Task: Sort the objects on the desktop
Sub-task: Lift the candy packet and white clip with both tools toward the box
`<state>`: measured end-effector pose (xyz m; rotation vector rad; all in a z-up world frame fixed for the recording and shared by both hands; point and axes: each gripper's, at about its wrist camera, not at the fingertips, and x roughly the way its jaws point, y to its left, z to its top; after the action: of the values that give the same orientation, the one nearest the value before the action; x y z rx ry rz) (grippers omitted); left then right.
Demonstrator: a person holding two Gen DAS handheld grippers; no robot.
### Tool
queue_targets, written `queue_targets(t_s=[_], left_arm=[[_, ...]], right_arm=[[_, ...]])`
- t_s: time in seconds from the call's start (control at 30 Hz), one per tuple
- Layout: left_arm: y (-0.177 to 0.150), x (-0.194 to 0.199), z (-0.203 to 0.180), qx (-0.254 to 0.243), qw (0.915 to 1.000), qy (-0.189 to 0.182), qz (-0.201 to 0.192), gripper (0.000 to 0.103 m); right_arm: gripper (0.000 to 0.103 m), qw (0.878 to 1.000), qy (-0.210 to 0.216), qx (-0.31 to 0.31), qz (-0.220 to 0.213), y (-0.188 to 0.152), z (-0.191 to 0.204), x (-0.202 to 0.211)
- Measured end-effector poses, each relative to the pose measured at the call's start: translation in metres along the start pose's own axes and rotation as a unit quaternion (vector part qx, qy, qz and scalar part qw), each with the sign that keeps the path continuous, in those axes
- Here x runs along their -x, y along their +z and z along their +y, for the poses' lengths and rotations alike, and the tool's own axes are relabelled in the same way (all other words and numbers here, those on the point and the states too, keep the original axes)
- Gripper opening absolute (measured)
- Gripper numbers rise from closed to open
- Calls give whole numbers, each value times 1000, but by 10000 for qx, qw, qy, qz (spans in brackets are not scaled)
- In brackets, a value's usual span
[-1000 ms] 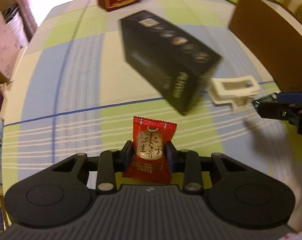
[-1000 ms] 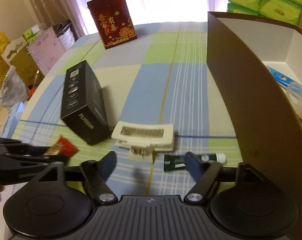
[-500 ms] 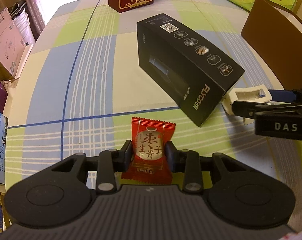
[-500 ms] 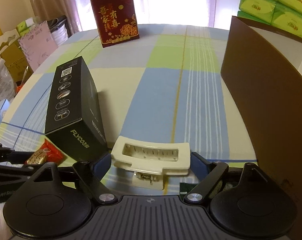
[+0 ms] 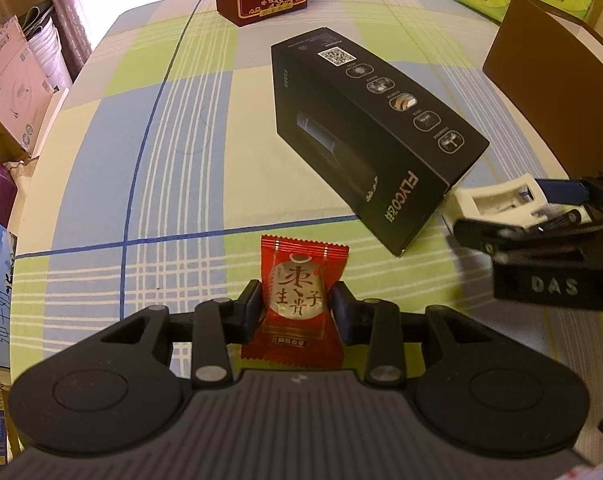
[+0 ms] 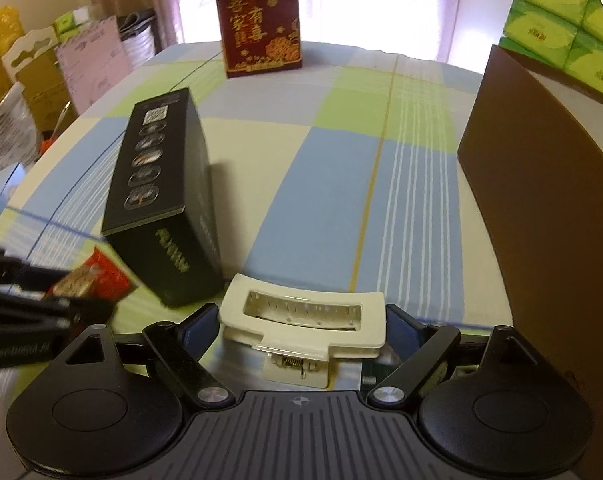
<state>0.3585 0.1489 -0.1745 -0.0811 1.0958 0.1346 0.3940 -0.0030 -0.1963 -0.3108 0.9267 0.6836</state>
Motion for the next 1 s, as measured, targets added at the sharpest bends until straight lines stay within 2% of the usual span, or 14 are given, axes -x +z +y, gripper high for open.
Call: queue_targets(t_s=[0.4,0.6,0.8,1.0], left_arm=[[-13,9,-10,-108,9999,-67,81,32],[-32,21,-23,-251,9993,-236,175,30],[-51,38,-41,-322,9982,-441,231,29],[-57,76,-60,-374,9973,-636,-45,29]], right_arm=[[84,9972,523,487,226,-28,5,38],[84,9958,739,443,318,-41,0,63],[84,9954,918,203,183,-51,-11,91],[84,9947,1015,43,-156,-58,-23,129]])
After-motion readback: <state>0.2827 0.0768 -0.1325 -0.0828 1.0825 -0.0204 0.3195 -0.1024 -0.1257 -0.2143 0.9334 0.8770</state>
